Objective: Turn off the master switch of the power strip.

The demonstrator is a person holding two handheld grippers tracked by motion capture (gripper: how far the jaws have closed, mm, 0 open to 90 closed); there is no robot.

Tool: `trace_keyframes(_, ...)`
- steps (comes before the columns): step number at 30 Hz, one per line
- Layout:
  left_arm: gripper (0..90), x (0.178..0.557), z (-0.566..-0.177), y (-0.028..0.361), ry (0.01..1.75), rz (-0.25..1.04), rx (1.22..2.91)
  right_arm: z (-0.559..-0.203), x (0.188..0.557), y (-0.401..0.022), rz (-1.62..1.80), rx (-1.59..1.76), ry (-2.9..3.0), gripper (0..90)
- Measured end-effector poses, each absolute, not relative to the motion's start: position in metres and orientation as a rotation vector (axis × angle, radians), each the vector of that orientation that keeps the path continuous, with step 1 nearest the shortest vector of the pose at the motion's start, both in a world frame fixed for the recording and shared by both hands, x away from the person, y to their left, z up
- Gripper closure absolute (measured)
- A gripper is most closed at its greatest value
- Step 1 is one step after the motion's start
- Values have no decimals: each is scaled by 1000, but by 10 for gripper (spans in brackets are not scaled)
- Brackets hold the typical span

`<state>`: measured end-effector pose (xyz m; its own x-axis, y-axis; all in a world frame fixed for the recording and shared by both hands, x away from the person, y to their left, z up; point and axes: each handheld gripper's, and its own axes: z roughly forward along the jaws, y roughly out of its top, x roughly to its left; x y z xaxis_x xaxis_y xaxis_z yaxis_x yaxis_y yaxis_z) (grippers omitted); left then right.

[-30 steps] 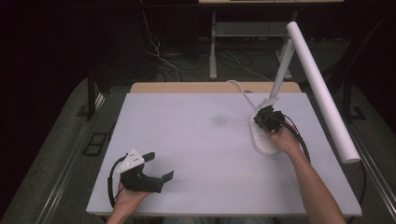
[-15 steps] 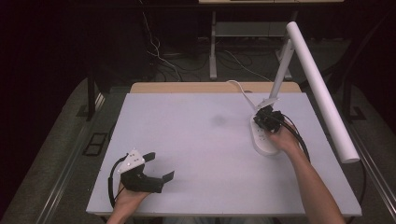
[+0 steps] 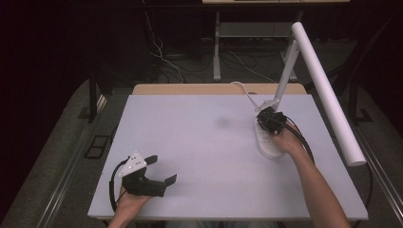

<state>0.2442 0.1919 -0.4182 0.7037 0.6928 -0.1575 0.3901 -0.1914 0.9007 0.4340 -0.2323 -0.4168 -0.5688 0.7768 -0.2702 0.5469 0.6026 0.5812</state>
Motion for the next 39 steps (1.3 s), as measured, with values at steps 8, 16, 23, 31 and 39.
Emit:
trace_keyframes(8,0,244,-418,192,854,345,1813,-417,434,-233,616,1081,2316,900)
trace_keyframes(16,0,243,-418,194,859,350,1810,-422,429,-236,677,1092,2268,900)
trace_keyframes(23,0,245,-418,195,864,349,1811,-420,430,-234,694,1094,2251,898)
trace_keyframes(31,0,244,-418,197,868,354,1807,-421,425,-217,697,1042,2270,897)
trace_keyframes(39,0,244,-418,197,866,353,1806,-414,419,-215,720,1019,2274,897)
